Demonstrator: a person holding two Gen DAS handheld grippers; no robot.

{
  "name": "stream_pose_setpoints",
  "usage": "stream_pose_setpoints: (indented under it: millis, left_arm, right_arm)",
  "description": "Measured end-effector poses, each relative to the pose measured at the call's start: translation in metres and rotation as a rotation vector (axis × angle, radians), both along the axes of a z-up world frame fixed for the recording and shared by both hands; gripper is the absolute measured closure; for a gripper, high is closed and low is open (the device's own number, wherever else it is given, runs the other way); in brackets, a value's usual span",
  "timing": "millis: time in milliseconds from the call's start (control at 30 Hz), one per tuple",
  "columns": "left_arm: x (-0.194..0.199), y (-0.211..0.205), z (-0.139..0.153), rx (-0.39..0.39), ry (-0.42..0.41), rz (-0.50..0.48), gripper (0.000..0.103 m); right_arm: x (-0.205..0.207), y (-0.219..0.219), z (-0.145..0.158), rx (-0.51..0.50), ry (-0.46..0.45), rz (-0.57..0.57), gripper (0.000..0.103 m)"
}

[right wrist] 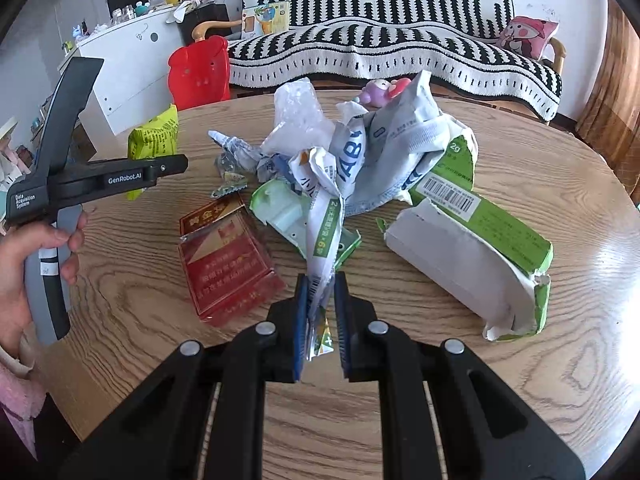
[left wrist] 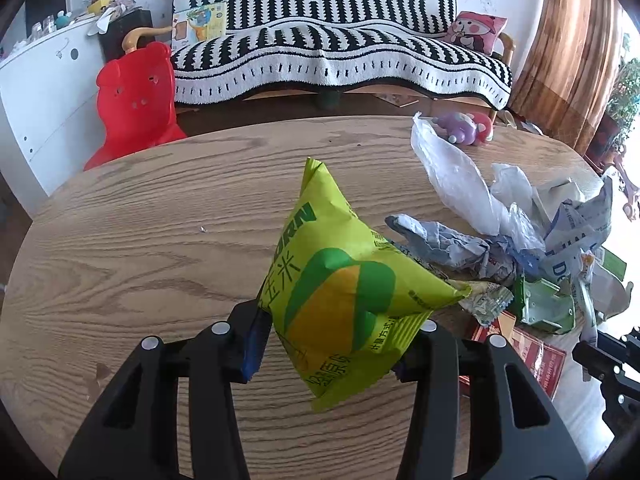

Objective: Collect trash
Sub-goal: 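Carry the popcorn bag and wrapper strip to the black bin and release them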

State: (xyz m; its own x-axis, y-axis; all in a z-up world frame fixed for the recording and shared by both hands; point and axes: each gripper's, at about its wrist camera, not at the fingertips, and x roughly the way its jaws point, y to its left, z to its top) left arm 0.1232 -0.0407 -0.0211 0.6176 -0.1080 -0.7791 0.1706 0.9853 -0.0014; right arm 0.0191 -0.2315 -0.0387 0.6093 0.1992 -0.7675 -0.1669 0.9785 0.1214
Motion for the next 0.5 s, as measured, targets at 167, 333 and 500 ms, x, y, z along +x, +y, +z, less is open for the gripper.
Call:
stream_pose_setpoints:
  millis: [167,333,500]
  left_arm:
    - [-0.014,0.003,0.011,0.002,-0.007,-0.002,0.056]
    - [-0.062,-0.007,0.057,-0.108,-0.108,-0.076,0.056]
    - [-0.123,-0.066,0.099,-0.154,-0.198,-0.23,0.056]
  right_arm:
    - [-0.005,0.002,0.006,0.033,-0.021,0.007,0.089]
    - [-0.038,-0.012,0.042,0.092,-0.147,-0.034,0.089]
    - [-0.109,-0.064,0.091,0.144,-0.274,-0.12,0.089]
